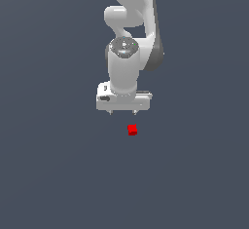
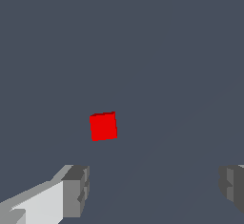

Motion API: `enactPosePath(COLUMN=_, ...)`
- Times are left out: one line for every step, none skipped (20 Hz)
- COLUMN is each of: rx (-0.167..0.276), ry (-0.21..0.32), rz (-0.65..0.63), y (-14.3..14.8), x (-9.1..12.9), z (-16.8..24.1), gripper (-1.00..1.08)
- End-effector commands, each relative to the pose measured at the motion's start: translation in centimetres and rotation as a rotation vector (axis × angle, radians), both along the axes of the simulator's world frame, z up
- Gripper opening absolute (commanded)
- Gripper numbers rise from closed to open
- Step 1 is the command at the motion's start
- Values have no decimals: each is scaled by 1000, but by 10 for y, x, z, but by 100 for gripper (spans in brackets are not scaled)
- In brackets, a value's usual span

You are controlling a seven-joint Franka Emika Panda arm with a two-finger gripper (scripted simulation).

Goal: Lift up the red cube by 0.2 meters.

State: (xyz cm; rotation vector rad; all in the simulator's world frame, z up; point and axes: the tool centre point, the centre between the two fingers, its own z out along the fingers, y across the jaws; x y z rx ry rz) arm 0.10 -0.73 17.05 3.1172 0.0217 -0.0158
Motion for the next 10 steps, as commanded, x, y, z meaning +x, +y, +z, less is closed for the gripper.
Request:
enactPosePath(rx=0, ry=0, rz=0, y=0, x=0, z=0, gripper=100)
enactPosePath(rx=0, ry=0, rz=0, y=0, x=0, z=0, gripper=100)
enactPosePath(rx=0, ry=0, rz=1, y=0, x=0, z=-1, gripper=100)
enactPosePath(rx=1, ry=0, rz=2, y=1, x=0, z=-3, gripper=100)
enactPosePath(rx=1, ry=0, rz=4, y=2, x=0, z=-5, gripper=100)
enactPosePath(rx=1, ry=0, rz=6, y=2, x=0, z=-8, gripper=100)
enactPosePath(rx=2, ry=-1, rz=8, y=3, x=0, z=-11, gripper=100)
enactPosePath(rx=3, ry=-1, rz=11, y=5, x=0, z=-16, gripper=100)
enactPosePath(rx=4, ry=-1, rz=15, y=6, x=0, z=-21, gripper=100)
enactPosePath(rx=5, ry=-2, rz=19, y=8, x=0, z=-26, gripper=100)
